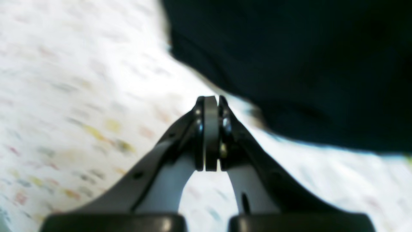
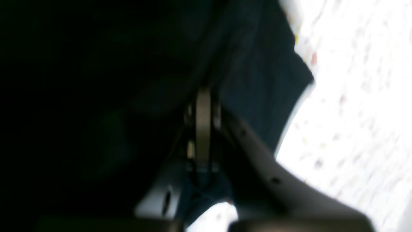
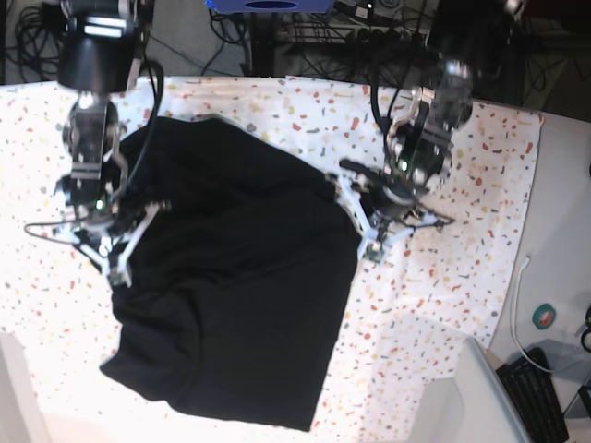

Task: Layout the t-shirt on the table in an organized manner, then fold the t-shirt properly
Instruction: 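Pull the shoulder corners with both grippers to square the shirt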

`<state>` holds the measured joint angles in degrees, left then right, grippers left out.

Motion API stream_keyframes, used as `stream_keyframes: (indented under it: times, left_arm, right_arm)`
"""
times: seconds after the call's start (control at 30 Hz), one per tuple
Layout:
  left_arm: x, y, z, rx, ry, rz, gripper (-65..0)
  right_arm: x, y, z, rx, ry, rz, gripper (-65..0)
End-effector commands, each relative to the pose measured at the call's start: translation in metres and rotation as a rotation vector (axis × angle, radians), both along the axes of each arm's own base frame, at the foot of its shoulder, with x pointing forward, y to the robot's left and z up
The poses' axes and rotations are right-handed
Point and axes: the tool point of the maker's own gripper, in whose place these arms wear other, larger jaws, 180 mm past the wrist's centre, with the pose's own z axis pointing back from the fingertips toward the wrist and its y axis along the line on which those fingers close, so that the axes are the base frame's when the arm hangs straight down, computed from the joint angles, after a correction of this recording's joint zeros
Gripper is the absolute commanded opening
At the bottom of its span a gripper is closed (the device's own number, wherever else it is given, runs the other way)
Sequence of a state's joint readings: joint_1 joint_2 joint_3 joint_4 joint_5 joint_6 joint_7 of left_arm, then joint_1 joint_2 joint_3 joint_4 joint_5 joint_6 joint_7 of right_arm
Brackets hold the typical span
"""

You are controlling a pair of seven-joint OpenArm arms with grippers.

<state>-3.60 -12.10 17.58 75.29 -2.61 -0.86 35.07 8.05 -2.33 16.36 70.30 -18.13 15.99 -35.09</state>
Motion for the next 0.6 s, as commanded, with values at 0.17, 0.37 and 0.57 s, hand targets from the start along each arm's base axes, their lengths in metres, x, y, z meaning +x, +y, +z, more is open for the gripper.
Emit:
stream_keyframes:
  times: [0.17, 0.37, 0.57]
  left_arm:
    - [-0.063, 0.019, -0.016, 0.012, 0.050, -0.098, -65.0]
    - [-0.031, 0.038, -0.011, 0.026, -0.010, -0.073, -65.0]
    - [-0.013, 0.022, -0.050, 0.016, 0.075, -0.093, -65.0]
  right_arm:
    - [-0.077, -0.005, -0.050, 0.057, 0.049, -0.178, -65.0]
    - [-0.070, 0.020, -0.068, 0.211, -0.024, -0.227, -65.0]
    - [-0.063, 0.001, -0.103, 0.199, 0.077, -0.243, -65.0]
